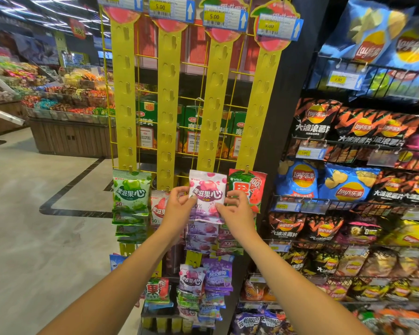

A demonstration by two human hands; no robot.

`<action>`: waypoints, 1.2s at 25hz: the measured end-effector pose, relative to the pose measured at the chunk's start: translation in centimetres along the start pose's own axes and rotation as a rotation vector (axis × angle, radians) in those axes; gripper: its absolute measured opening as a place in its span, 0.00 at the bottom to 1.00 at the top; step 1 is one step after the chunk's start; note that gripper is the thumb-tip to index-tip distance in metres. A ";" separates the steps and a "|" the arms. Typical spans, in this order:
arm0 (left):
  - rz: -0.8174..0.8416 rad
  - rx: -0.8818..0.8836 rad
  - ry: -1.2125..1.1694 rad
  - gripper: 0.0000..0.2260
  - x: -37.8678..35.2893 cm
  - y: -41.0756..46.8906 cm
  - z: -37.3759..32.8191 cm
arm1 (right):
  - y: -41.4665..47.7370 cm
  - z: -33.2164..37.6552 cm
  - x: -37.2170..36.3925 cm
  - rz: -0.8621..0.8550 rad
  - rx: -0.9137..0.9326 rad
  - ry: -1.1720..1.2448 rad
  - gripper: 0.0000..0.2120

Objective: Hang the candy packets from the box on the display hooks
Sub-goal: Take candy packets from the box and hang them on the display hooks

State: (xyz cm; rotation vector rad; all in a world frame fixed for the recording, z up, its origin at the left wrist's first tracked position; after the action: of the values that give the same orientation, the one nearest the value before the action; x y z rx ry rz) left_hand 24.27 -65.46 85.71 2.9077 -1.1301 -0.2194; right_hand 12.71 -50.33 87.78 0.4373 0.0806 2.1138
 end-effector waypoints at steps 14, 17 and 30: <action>-0.067 -0.100 0.400 0.12 0.7 1.8 2.3 | 0.3 -2.8 -0.8 -0.046 0.012 -0.234 0.16; -0.058 -0.141 0.397 0.13 0.8 1.8 2.3 | 0.1 -3.0 -1.0 -0.023 0.011 -0.271 0.18; -0.065 -0.304 0.911 0.32 -0.6 -3.3 0.9 | -2.8 -2.7 3.1 0.089 0.019 -0.258 0.15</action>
State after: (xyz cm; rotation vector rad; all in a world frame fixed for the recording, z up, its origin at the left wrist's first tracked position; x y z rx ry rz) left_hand 25.89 -62.55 84.65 2.2985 -0.7386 0.7762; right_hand 12.50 -45.98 85.46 0.7331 -0.0693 2.1265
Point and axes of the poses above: each hand's wrist, its own y-axis towards the middle knuckle, its own x-axis out of the back of the hand, z = x × y, the point moved 7 cm from there along y, towards the middle knuckle, and after that the axes turned 1 degree about -x, right-handed, at the moved point
